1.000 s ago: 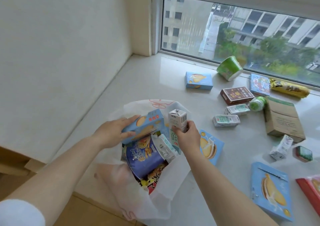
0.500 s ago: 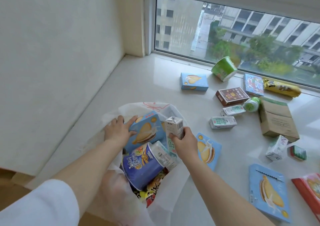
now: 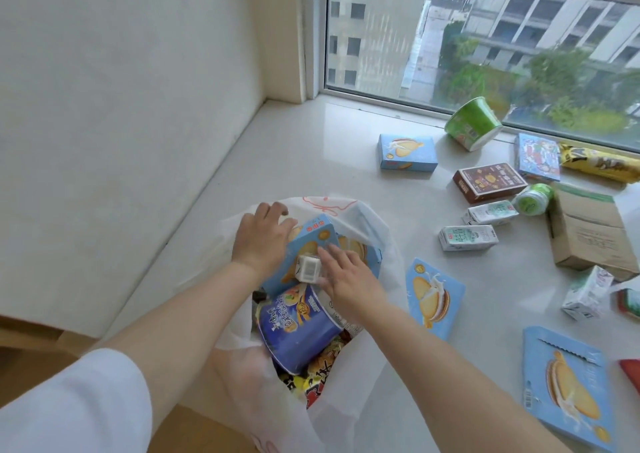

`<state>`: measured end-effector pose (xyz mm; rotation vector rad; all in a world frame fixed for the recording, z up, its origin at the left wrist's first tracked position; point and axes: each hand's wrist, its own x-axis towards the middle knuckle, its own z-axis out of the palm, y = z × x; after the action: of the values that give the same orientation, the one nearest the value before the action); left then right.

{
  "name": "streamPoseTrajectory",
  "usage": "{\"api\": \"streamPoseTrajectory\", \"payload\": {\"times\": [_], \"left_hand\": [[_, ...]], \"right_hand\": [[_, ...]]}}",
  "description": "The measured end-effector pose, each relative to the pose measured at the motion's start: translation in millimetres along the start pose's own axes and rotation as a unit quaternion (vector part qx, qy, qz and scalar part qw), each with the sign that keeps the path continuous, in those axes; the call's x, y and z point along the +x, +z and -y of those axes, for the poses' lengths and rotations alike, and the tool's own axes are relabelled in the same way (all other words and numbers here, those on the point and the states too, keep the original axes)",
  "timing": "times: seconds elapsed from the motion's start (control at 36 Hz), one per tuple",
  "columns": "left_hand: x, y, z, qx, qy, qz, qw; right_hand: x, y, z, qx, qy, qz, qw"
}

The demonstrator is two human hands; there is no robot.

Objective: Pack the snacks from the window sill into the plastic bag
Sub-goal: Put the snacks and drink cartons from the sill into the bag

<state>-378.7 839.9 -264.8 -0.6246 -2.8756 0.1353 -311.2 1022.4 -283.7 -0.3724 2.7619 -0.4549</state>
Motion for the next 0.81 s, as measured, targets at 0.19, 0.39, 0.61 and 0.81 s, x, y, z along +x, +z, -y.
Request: {"api": "streamPoseTrajectory", "payload": {"times": [0.19,0.39,0.61,0.81], "left_hand": [[35,3,-6,0.08,-0.028,0.19,0.978],[46,-2,0,-0.045,-0.065,0.13,0.988],[54,-13,3,-0.183,-0.126,0.027,0.975],[55,-12,5,-0.207,-0.146,0.025,0.967]], "right_hand": [[-3,-2,-8,0.056,0.091,-0.253,0.962],[1,-31,-49,0.104,0.425,-0.11,0.893],[0,-64,-69,0.349,0.409,-0.236,0.809],[-11,-83,-80,0.613,0.358,-0.254,0.657]]}}
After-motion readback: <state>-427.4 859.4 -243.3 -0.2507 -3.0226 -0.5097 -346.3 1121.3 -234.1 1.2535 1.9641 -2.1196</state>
